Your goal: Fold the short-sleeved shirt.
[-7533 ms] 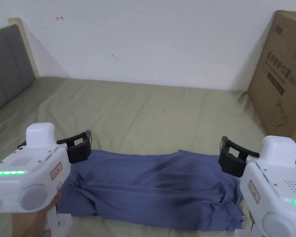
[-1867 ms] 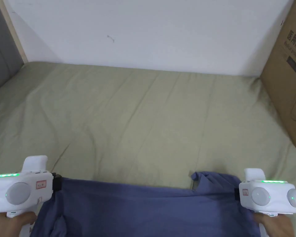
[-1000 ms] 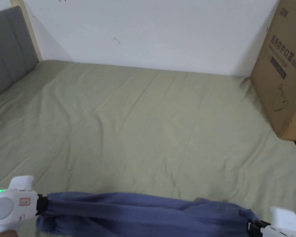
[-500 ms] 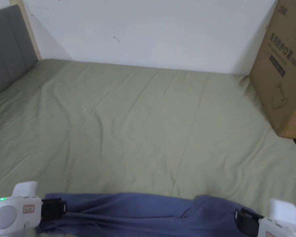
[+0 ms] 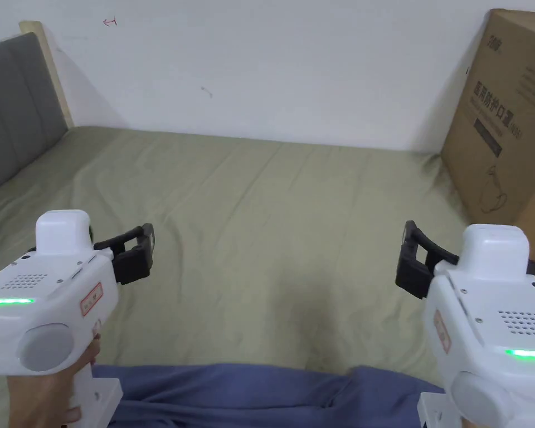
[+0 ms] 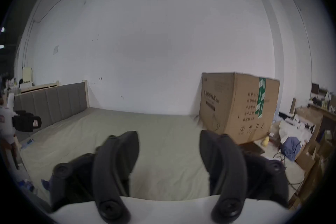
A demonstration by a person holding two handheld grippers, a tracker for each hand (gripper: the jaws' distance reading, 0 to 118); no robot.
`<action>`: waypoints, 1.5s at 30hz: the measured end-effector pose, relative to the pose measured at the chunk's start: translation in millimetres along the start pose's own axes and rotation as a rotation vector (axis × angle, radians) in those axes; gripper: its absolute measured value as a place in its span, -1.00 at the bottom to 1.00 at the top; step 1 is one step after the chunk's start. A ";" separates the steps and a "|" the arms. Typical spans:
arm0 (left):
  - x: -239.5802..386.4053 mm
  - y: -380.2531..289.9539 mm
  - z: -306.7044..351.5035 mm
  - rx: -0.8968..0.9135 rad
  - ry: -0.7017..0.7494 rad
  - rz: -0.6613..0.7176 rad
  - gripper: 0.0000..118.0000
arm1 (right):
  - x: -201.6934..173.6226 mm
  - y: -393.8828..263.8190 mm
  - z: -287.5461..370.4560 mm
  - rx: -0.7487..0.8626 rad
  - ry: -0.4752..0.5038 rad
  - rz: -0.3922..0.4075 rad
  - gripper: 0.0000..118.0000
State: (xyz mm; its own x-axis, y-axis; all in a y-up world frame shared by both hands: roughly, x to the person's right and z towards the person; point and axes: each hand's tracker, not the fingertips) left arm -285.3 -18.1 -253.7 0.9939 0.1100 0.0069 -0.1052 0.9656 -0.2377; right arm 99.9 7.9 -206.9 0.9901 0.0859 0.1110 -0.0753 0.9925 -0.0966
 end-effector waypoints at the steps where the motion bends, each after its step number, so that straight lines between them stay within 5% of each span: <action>1: 3.1 0.2 1.7 0.014 -0.014 -0.009 -0.67 | -4.1 -0.4 0.8 0.017 -0.023 0.014 -0.64; 2: 6.4 0.0 2.2 0.018 -0.029 -0.023 -1.00 | -7.8 -0.4 2.1 0.023 -0.035 0.016 -1.00; 10: 1.7 -14.7 -7.2 -0.074 -0.072 -0.033 -1.00 | -11.3 -8.4 -1.3 0.007 -0.023 0.012 -1.00; 17: -67.4 -42.8 -29.5 -0.453 -0.200 0.291 -1.00 | -4.2 -19.5 -4.0 -0.041 -0.015 0.001 -1.00; 24: -142.1 -92.0 -37.5 -0.676 -0.207 0.442 -0.99 | -4.2 -31.5 -10.6 -0.103 -0.010 0.002 -1.00; 26: -159.1 -109.9 -41.8 -0.738 -0.175 0.470 -0.57 | -7.5 -33.2 -12.4 -0.115 -0.009 0.007 -1.00; 28: -170.1 -126.5 -46.9 -0.802 -0.180 0.503 0.47 | -8.6 -35.4 -14.7 -0.126 -0.009 0.016 -1.00; 29: -174.4 -136.9 -50.1 -0.840 -0.172 0.518 0.75 | -11.1 -36.6 -16.3 -0.132 -0.008 0.019 -1.00; 33: -179.6 -163.0 -57.0 -0.869 -0.143 0.549 0.78 | -14.5 -42.2 -20.6 -0.155 -0.007 0.029 -1.00; 36: -177.6 -173.3 -63.8 -0.882 -0.140 0.537 0.64 | -14.2 -47.0 -23.9 -0.179 -0.007 0.040 -1.00; 40: -168.2 -183.0 -71.2 -0.915 -0.112 0.466 -0.13 | -12.1 -50.5 -25.7 -0.200 -0.006 0.046 -1.00; 43: -160.7 -182.7 -71.9 -0.902 -0.117 0.414 -0.31 | -8.1 -51.9 -27.0 -0.210 -0.016 0.050 -1.00; 45: -159.8 -180.1 -71.3 -0.900 -0.116 0.404 -0.80 | -5.1 -52.1 -27.9 -0.213 -0.023 0.046 -1.00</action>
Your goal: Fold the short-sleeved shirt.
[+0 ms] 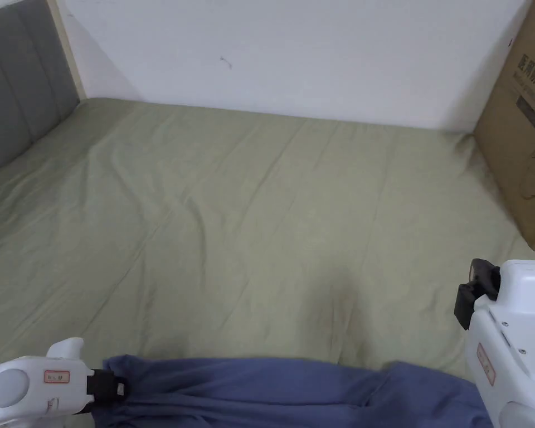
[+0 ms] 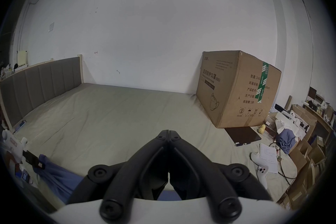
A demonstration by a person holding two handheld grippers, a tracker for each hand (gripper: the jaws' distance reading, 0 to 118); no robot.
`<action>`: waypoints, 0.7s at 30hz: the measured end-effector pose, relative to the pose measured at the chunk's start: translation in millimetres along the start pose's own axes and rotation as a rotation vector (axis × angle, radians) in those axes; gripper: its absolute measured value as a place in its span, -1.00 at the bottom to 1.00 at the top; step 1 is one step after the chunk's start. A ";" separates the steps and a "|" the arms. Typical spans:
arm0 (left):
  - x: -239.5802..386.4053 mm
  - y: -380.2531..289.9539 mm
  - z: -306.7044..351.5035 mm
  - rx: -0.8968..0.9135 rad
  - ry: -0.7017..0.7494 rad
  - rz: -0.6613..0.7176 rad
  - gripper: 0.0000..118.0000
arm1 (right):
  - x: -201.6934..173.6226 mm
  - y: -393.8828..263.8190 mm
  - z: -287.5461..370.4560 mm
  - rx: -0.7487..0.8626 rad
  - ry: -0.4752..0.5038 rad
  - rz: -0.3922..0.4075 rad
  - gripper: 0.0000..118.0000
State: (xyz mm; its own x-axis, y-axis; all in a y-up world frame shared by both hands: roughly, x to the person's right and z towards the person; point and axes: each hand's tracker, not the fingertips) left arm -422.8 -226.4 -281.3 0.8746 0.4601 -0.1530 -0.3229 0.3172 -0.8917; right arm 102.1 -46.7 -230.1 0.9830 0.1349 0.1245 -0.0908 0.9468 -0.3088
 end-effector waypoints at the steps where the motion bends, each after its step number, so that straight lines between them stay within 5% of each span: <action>1: 1.7 0.5 1.9 -0.001 -0.020 0.005 -0.89 | 1.9 -0.1 -0.2 -0.002 -0.003 -0.004 -1.00; 9: 31.6 28.5 62.7 0.121 0.027 -0.134 -0.90 | 12.0 5.9 1.8 0.007 -0.014 -0.015 -1.00; 21: 41.9 38.3 97.0 0.183 0.291 -0.263 -0.90 | 22.2 9.5 8.5 0.040 0.005 -0.033 -1.00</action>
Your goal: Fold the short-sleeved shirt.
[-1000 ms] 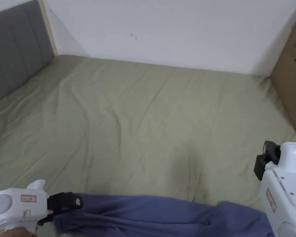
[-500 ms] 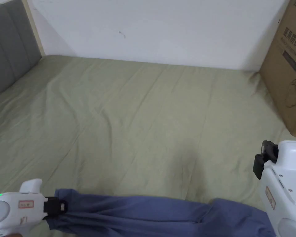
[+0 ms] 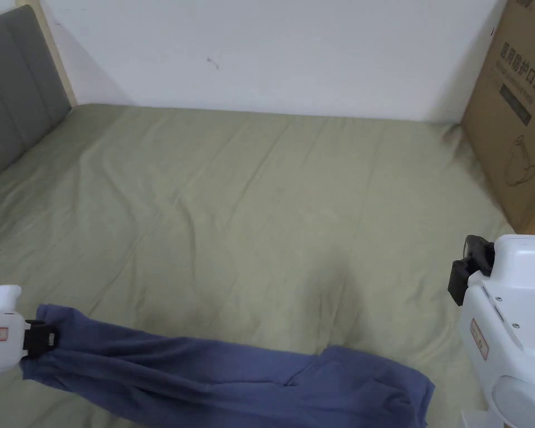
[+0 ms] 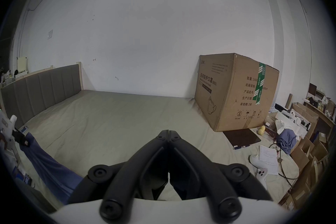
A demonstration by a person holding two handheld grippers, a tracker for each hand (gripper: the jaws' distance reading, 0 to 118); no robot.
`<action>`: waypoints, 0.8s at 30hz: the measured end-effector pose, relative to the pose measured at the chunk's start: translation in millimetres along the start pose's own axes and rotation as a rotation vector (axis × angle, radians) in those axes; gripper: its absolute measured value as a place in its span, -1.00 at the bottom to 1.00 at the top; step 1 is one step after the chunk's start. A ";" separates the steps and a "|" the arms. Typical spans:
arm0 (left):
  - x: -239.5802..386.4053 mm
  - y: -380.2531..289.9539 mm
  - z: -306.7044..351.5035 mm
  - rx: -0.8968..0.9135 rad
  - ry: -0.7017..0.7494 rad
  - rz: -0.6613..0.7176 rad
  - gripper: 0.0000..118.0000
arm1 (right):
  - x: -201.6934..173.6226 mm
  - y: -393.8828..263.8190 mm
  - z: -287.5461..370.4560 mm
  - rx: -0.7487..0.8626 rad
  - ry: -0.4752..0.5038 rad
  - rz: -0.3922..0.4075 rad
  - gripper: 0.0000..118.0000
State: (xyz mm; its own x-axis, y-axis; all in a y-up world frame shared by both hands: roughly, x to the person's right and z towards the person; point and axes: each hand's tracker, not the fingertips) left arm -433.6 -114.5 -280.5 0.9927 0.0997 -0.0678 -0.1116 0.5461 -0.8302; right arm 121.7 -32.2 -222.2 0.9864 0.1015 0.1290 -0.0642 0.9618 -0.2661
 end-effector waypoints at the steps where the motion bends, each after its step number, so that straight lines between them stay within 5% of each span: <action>1: 13.0 -0.4 1.4 0.002 -0.001 -0.036 -0.90 | 0.2 -0.3 1.0 0.001 0.001 0.000 -1.00; 11: 141.9 -18.9 -34.0 -0.098 -0.235 -0.158 -0.90 | 0.4 -4.7 9.4 0.000 0.009 -0.007 -1.00; 20: 211.0 -47.5 -86.8 -0.204 -0.275 -0.150 -0.89 | 11.8 -8.4 15.4 -0.010 -0.009 -0.010 -1.00; 21: 212.9 -47.7 -91.4 -0.226 -0.271 -0.142 -0.82 | 13.6 -8.5 15.9 -0.012 -0.013 -0.010 -1.00; 24: 215.5 -50.2 -91.1 -0.263 -0.306 -0.117 0.29 | 18.0 -8.3 18.5 -0.012 -0.022 -0.017 -1.00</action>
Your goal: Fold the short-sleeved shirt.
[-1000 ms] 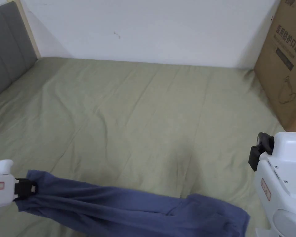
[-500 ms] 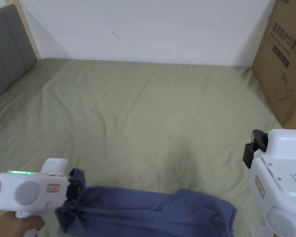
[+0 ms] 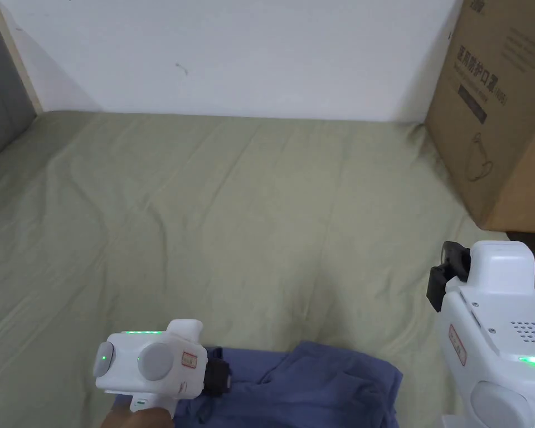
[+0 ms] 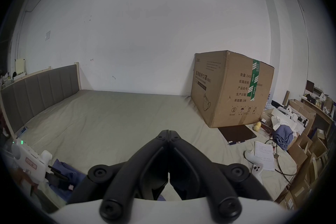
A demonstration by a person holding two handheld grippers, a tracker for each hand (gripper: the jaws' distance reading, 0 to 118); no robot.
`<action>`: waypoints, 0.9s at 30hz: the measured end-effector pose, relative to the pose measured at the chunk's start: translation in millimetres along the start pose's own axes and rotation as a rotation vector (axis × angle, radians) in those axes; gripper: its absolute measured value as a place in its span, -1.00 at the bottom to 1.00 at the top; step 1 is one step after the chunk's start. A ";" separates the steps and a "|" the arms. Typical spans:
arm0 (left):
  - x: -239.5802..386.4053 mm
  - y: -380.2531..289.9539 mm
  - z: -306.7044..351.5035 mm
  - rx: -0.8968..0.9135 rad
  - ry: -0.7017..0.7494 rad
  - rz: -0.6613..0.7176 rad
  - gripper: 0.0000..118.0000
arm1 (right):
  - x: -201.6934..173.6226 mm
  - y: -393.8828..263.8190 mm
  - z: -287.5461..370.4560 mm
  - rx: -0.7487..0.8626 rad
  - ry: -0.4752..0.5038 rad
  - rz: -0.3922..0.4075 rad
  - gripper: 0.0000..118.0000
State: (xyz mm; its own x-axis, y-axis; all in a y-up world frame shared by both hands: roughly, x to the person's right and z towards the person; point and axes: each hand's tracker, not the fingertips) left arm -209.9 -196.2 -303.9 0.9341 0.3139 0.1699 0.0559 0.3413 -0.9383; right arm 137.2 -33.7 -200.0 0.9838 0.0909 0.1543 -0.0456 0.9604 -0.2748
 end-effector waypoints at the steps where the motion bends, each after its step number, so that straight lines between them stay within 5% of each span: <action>1: 0.7 -0.5 1.8 -0.002 -0.031 0.009 0.72 | 1.6 0.4 0.5 0.000 -0.001 -0.002 -1.00; 9: -0.6 2.2 66.6 0.264 -0.049 0.021 0.82 | 3.9 3.7 0.2 0.007 -0.007 -0.014 -1.00; 15: -25.0 -2.9 111.3 0.513 0.086 0.033 0.75 | 2.1 7.5 1.1 0.021 0.001 -0.017 -1.00; 17: -30.7 -6.6 113.8 0.542 0.129 0.018 0.24 | 2.0 8.0 0.9 0.023 0.005 -0.019 -1.00; 18: -33.1 -8.0 112.3 0.539 0.129 0.014 -0.23 | 1.7 8.1 0.6 0.022 0.006 -0.019 -1.00; 19: -35.7 -9.0 107.8 0.528 0.132 0.013 -0.94 | 1.1 8.0 0.4 0.022 0.007 -0.020 -1.00; 27: -26.1 -28.2 43.8 0.366 0.111 -0.032 -1.00 | -1.3 3.8 -1.2 0.008 0.011 -0.025 -1.00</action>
State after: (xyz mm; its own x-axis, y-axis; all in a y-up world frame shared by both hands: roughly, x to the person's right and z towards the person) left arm -251.3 -175.2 -268.7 0.9676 0.2068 0.1445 -0.0252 0.6491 -0.7602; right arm 136.0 -30.4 -202.4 0.9864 0.0645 0.1509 -0.0228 0.9645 -0.2632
